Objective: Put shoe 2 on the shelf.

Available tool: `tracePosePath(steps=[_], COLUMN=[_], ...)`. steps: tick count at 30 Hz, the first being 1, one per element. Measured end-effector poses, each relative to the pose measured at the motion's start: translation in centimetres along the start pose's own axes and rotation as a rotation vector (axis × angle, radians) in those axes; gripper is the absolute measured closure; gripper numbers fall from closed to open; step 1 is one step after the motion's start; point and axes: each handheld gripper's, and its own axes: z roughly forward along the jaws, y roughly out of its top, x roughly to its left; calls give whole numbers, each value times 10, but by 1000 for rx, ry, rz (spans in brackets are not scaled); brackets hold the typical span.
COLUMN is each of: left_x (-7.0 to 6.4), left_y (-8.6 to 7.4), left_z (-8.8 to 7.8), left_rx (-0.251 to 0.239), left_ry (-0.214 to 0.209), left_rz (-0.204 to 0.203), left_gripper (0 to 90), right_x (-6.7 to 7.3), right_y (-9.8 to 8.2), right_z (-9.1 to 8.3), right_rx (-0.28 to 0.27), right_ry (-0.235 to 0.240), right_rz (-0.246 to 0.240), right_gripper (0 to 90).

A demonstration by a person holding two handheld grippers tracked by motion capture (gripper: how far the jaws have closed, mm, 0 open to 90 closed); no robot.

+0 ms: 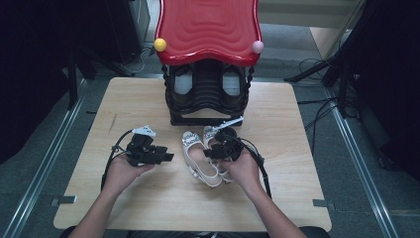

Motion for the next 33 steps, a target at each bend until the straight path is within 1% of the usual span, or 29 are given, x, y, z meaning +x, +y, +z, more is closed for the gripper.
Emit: tracePosePath(steps=[4,8,9,11,12,15,18,19,21,25,27,28,29,33], left_x=[1,1,1,2,2,3,3,3,3,5,6,6,7,9], left_y=[0,0,0,0,0,-1,-1,-1,-1,-1,-2,-2,-2,-2], left_z=[1,0,0,0,-1,-1,0,0,-1,-2,-2,-2,-2,-3], left_rx=[4,4,4,5,5,7,7,8,8,6,5,5,5,3], left_ry=[0,7,9,7,8,12,10,14,17,19,32,33,34,37], left_rz=[-2,2,2,-1,-1,-2,-3,-2,1,-4,-5,-5,-6,-6], left_gripper=[539,539,539,538,538,539,540,540,540,536,534,527,518,494], right_x=[-3,-6,-6,-5,-5,-3,-2,-1,-1,0,0,0,0,-2], right_y=[1,3,4,5,5,7,10,12,15,19,21,22,23,26], right_z=[1,3,5,12,15,19,20,21,23,25,25,25,24,25], right_rx=[28,97,127,172,183,191,212,228,241,273,281,286,290,304], right_ry=[-3,-14,-16,-16,-15,-30,-36,-45,-52,-57,-59,-59,-64,-55], right_rz=[20,45,47,36,32,32,36,43,32,12,13,13,13,30], right_gripper=[622,641,652,670,655,664,678,688,707,739,769,800,812,837])
